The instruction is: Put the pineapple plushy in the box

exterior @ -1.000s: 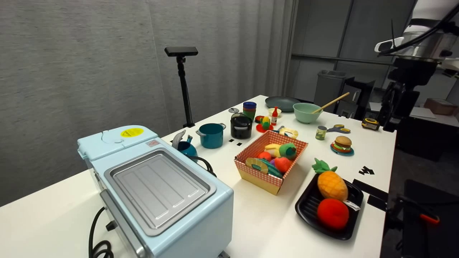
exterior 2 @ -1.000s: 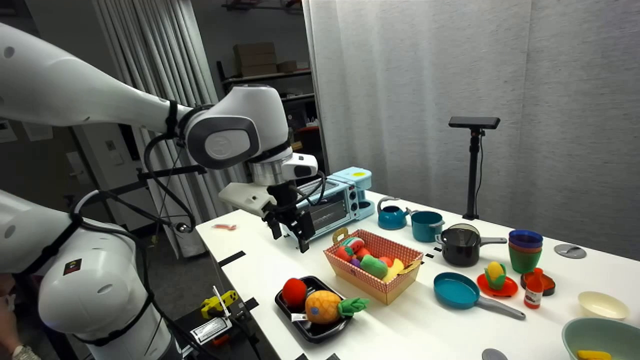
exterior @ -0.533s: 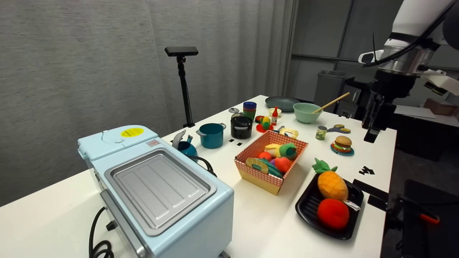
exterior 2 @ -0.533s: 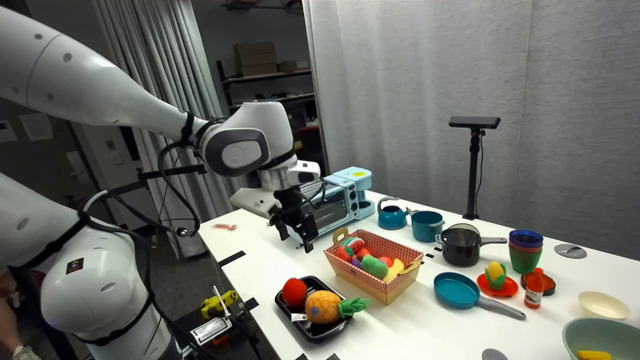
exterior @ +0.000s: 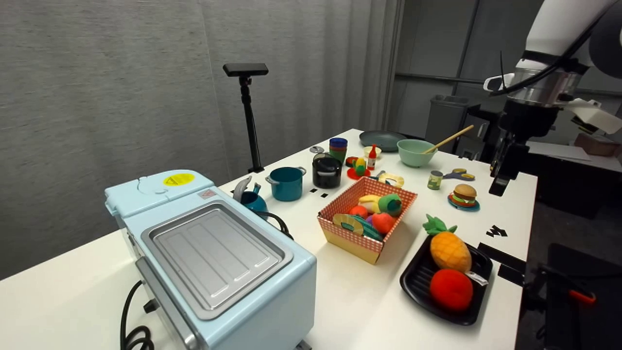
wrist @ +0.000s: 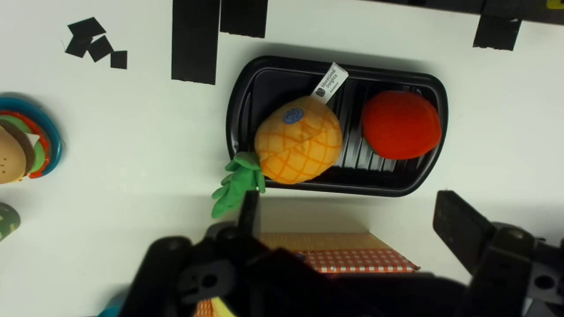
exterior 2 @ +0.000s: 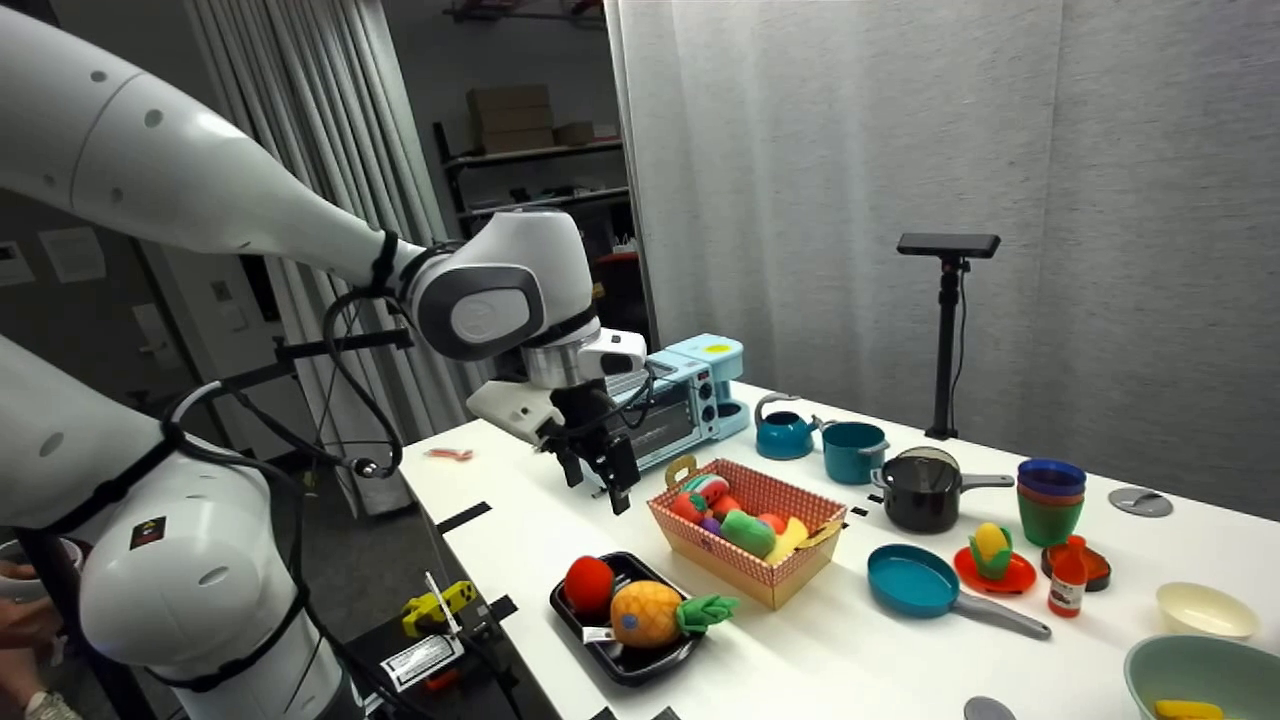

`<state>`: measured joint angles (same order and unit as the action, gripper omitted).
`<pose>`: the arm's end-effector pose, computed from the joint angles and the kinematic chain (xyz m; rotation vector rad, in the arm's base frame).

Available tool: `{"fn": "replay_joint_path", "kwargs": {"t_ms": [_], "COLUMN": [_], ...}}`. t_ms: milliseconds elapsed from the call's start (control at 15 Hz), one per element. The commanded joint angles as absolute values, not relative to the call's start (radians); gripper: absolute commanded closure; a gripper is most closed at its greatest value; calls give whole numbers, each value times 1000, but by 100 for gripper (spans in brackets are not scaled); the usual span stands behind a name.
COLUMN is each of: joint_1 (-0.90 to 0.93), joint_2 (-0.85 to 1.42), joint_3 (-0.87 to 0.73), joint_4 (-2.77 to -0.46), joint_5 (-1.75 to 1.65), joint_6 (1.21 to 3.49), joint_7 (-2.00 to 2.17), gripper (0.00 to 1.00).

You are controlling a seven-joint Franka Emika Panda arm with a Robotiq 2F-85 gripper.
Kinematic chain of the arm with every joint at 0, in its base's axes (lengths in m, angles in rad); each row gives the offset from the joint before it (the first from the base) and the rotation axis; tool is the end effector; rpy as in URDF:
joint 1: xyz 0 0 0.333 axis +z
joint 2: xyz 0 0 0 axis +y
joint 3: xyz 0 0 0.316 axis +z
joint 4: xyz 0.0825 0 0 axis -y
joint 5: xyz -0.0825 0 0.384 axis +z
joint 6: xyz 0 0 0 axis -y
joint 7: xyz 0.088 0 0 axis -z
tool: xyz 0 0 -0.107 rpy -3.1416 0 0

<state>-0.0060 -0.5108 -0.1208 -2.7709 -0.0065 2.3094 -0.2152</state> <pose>0.3571 -0.0420 0.3647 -3.0903 -0.1649 -0.0843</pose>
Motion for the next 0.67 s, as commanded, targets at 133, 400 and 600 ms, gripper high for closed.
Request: {"fn": "replay_joint_path", "kwargs": {"t_ms": [133, 400, 600], "joint_1": [-37, -31, -30], "joint_2": [-350, -328, -307], "joint_3": [-93, -90, -85], "joint_4": [-2765, -2769, -2766], "joint_5": [2, 0, -1], "joint_6": [2473, 2488, 2493], "joint_7": [-85, -74, -70], "gripper": [0, 0, 0]}}
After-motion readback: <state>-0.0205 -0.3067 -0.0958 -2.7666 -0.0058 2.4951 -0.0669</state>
